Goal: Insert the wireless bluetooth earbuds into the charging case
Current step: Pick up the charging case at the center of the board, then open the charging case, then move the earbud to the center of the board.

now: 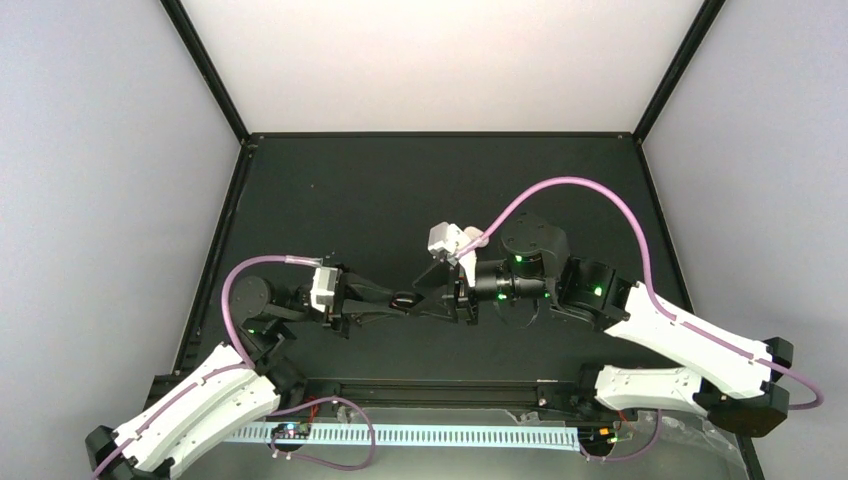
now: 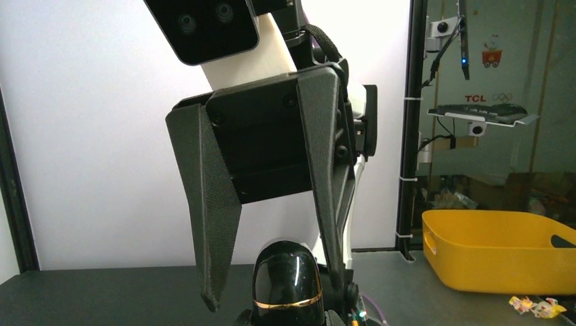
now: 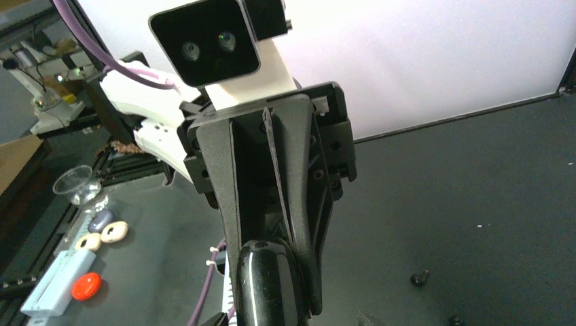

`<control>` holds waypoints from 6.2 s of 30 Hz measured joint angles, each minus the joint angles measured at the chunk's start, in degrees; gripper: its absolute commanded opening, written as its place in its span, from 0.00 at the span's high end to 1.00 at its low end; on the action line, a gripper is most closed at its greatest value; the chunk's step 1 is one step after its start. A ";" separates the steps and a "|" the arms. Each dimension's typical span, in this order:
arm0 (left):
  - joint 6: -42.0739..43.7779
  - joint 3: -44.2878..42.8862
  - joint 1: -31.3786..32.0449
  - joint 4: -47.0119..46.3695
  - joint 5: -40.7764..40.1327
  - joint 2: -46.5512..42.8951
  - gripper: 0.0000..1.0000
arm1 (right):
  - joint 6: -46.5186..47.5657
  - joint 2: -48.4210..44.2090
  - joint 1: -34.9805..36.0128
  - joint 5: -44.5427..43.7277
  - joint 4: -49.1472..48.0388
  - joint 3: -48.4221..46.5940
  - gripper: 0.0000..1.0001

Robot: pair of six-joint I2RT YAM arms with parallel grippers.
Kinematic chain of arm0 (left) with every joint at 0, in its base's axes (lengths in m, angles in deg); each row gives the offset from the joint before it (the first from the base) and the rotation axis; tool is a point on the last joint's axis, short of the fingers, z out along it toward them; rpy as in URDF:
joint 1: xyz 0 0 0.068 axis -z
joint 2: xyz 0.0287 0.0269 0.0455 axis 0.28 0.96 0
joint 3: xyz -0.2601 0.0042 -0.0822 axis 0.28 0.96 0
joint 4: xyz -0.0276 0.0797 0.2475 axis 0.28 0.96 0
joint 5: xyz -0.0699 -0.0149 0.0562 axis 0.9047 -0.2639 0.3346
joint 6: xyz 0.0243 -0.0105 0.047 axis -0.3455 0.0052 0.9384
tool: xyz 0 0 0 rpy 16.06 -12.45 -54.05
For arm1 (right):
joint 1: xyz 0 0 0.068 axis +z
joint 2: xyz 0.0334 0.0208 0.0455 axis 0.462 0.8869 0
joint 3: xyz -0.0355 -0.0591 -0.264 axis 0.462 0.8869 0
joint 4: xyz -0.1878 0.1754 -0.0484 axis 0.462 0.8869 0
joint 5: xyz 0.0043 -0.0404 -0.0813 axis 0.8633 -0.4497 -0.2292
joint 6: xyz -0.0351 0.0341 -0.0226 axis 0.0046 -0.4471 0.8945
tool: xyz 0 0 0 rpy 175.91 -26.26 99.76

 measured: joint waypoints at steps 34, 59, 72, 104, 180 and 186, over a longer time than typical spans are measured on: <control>-6.10 -0.72 0.00 -2.03 -1.16 4.50 0.73 | 4.57 -1.38 3.93 -9.94 -0.33 1.60 0.99; -3.76 -0.74 -0.02 -1.51 -2.08 4.04 0.98 | 3.80 -3.28 4.28 -16.83 -0.68 1.86 0.48; -1.14 -0.74 0.00 1.51 -3.43 3.52 0.98 | 1.38 -4.37 4.74 -25.90 -2.01 1.92 0.46; 2.73 0.52 0.00 21.16 -17.18 -20.35 0.98 | -16.13 24.39 -9.33 -20.46 -13.70 15.82 0.56; 8.85 -0.13 0.00 28.72 -18.03 -22.49 0.98 | -28.81 38.82 -8.85 -36.02 -3.19 13.86 0.51; 8.87 0.00 0.00 28.26 -18.03 -22.49 0.98 | -28.68 38.14 -9.92 -32.79 -3.08 14.69 0.66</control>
